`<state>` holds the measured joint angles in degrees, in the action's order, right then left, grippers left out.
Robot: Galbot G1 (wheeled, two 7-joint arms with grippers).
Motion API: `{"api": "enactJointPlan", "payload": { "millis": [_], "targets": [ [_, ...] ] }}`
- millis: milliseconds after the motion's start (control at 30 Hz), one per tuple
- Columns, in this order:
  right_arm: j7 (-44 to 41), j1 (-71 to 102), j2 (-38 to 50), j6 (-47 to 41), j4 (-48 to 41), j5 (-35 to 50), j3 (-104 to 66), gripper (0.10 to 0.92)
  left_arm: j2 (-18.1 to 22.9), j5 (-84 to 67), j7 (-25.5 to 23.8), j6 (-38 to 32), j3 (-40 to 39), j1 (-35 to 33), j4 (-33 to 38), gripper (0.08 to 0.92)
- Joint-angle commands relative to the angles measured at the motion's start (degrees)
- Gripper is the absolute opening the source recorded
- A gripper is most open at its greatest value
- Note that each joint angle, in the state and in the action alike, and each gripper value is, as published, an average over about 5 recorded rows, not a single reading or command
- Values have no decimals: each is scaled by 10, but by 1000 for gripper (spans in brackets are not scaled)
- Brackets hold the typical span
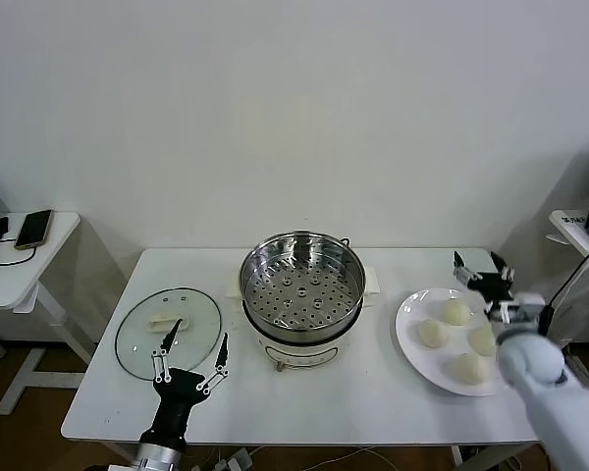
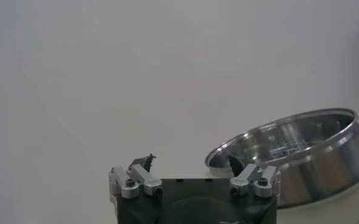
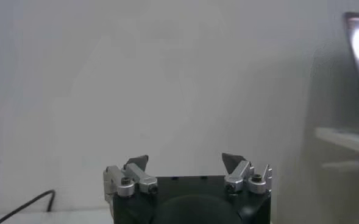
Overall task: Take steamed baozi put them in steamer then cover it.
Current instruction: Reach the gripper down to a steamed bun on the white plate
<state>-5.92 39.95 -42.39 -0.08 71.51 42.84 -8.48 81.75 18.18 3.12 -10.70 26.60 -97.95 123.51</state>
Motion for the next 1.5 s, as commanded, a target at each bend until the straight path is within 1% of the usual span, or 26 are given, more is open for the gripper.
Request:
{"api": "enactJointPlan", "payload": {
  "millis": [33,133,233,333,467,633,833,933,1133,1500],
  "targets": [
    [-417,-288,69,-22,-233,-91,225,823,0,-3,0,0,-2,1,6,823],
    [-558,-357,58,15,-298,-181,284,823,0,-6,0,1,-3,1,7,823],
    [-652,-398,43,46,-334,-273,317,823,0,-7,0,1,-4,2,6,823],
    [-710,-421,28,62,-341,-358,339,823,1,-9,0,2,-4,3,7,823],
    [-747,-434,4,84,-343,-449,355,823,3,-9,1,2,-4,2,7,823],
    [-749,-441,-34,109,-351,-539,371,823,6,-10,1,2,-2,0,10,823],
    [-672,-440,-87,147,-406,-608,366,823,8,-10,2,0,1,-6,12,823],
    [-650,-436,-106,153,-426,-623,362,823,10,-10,3,-1,2,-7,11,823],
    [-635,-424,-130,152,-446,-645,354,823,13,-10,4,-2,2,-9,10,823],
    [-624,-403,-140,156,-458,-681,334,823,12,-11,6,-2,1,-7,4,823]
  ]
}}
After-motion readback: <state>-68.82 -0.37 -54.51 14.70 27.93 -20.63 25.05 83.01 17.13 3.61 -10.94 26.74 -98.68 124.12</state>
